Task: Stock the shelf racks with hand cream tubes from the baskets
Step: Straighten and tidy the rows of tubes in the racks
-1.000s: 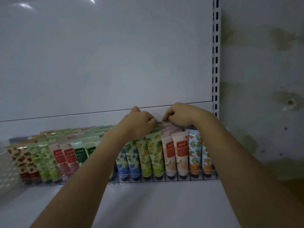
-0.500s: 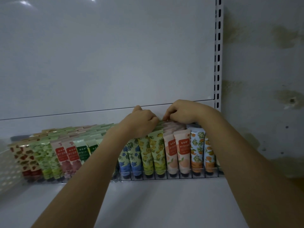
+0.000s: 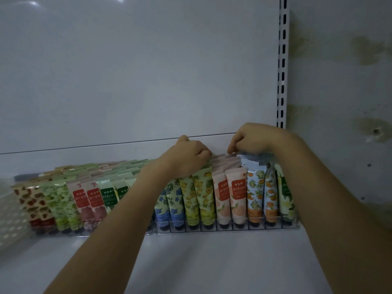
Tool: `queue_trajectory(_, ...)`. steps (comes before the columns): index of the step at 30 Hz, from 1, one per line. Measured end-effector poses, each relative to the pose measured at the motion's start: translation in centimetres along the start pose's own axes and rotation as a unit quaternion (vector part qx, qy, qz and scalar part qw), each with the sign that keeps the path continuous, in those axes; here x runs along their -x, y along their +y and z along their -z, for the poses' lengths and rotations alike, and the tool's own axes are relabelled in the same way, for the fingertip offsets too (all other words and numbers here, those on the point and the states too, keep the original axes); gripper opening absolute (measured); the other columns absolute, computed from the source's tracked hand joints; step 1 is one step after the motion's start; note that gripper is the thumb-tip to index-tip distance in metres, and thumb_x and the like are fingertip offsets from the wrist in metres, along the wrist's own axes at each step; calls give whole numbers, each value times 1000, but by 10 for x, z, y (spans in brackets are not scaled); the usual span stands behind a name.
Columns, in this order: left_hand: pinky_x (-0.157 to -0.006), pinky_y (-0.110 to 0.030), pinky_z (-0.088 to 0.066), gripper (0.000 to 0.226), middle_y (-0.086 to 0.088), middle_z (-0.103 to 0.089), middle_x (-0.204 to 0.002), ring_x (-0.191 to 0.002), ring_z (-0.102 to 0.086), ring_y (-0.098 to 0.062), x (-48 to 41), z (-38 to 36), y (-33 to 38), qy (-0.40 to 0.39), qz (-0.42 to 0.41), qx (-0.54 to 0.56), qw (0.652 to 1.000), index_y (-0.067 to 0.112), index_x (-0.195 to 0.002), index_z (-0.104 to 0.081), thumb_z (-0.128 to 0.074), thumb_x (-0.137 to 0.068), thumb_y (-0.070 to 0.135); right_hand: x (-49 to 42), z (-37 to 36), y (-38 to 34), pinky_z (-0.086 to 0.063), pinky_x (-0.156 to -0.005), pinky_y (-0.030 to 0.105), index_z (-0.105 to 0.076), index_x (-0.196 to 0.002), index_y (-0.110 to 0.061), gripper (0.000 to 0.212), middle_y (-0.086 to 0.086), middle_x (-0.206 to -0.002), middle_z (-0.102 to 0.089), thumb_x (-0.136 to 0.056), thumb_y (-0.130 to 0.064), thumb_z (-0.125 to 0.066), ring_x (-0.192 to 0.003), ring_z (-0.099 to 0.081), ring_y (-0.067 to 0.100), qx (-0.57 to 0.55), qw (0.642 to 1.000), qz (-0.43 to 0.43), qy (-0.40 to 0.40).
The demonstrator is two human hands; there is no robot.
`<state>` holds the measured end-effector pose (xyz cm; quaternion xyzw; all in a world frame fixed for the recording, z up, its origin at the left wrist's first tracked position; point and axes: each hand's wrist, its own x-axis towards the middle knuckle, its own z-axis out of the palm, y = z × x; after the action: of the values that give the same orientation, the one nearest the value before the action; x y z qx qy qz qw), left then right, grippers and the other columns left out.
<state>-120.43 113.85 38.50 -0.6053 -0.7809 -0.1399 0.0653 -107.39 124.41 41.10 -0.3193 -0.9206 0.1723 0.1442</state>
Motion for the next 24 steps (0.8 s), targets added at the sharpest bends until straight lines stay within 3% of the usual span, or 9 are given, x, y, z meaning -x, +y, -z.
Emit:
queue_trajectory(3,-91,-33,-27,36,-12,-58,-121,-113,-32,-21,0,-2,0,-19,1,-10,1000,10,-101,-58,-23,-99,20,0,-3,-2,-42,-102,33,-69,-108,-12,34,3,-121,-63,-92,-1,-41,-112,-55,19,9,1000,0,-17)
queue_trajectory(7,-91,-34,-29,29,-14,-58,-120,-111,-32,-20,0,0,2,-32,-1,-16,999,21,-99,-52,-23,-99,21,-1,-4,-3,-41,-103,33,-68,-110,-12,35,2,-122,-63,-92,-1,-40,-113,-55,20,13,1000,0,-14)
queue_trajectory(13,-88,-31,-26,29,-11,-58,-122,-113,-33,-22,1,1,5,-21,-16,-22,999,16,-97,-53,-24,-98,20,3,-3,-4,-41,-100,31,-68,-110,-14,32,3,-124,-61,-93,-4,-42,-113,-54,20,11,1000,6,-1)
queue_trajectory(18,-83,-25,-26,35,0,-57,-122,-114,-35,-22,6,11,13,33,-74,-9,997,18,-120,-59,-32,-97,19,24,22,-15,-38,-88,26,-67,-109,-17,25,0,-113,-62,-90,-9,-54,-104,-53,15,-11,997,52,61)
queue_trajectory(21,-78,-21,-27,28,6,-61,-114,-107,-40,-17,9,16,20,73,-127,4,989,21,-112,-63,-41,-94,22,37,37,-15,-41,-78,25,-69,-96,-24,14,-7,-93,-59,-86,-17,-63,-88,-52,11,41,999,34,9)
queue_trajectory(23,-74,-15,-30,23,9,-63,-105,-96,-44,-11,11,18,27,82,-170,9,982,20,-106,-66,-48,-92,22,43,38,-15,-47,-73,26,-69,-90,-27,10,-6,-93,-62,-82,-22,-67,-85,-55,12,88,996,0,-25)
queue_trajectory(24,-73,-8,-30,21,10,-63,-100,-90,-44,-8,12,18,31,80,-188,8,979,19,-104,-67,-50,-91,21,44,35,-14,-50,-79,30,-70,-92,-26,11,-4,-98,-64,-81,-23,-68,-90,-58,14,105,994,-10,-27)
